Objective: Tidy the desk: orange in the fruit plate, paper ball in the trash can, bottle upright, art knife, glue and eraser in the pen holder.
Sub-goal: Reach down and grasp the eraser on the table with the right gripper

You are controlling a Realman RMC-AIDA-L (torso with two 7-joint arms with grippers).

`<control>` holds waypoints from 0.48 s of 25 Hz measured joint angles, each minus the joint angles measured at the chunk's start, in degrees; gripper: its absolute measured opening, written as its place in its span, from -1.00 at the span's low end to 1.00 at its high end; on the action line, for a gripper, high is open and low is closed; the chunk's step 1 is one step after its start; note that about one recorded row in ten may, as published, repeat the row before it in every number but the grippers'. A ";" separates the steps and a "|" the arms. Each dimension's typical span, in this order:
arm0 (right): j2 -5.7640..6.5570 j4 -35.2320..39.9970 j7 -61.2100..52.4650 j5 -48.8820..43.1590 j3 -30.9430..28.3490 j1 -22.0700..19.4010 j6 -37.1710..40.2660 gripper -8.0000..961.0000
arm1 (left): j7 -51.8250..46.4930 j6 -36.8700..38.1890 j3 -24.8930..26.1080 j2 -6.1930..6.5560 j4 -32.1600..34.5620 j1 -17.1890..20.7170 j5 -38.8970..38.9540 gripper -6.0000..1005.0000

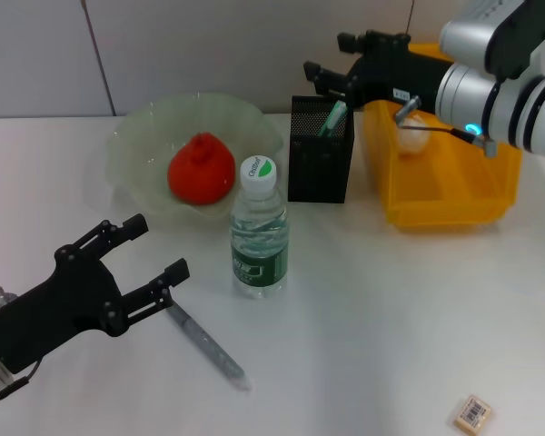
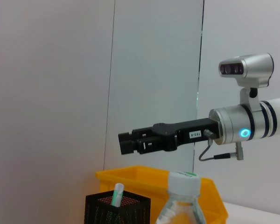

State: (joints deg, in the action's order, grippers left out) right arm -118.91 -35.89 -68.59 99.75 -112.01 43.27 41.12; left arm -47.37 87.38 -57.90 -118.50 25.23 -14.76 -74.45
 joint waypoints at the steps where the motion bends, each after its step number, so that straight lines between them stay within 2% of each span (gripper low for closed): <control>1: 0.00 -0.91 0.03 0.34 -0.01 -0.52 0.54 0.09 | 0.00 0.13 0.05 0.02 0.00 0.01 0.01 0.65; 9: 0.01 -8.48 -0.09 4.15 -0.25 -5.84 7.45 0.55 | 0.00 0.73 0.41 0.11 0.00 0.16 0.02 0.65; 12: -0.09 -9.95 -0.15 4.57 -1.93 -7.39 11.69 0.57 | 0.00 0.86 0.42 0.11 0.00 0.17 0.02 0.65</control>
State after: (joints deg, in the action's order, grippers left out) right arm -119.00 -45.83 -68.74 104.32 -113.94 35.87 52.81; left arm -47.37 88.23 -57.48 -118.39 25.23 -14.59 -74.43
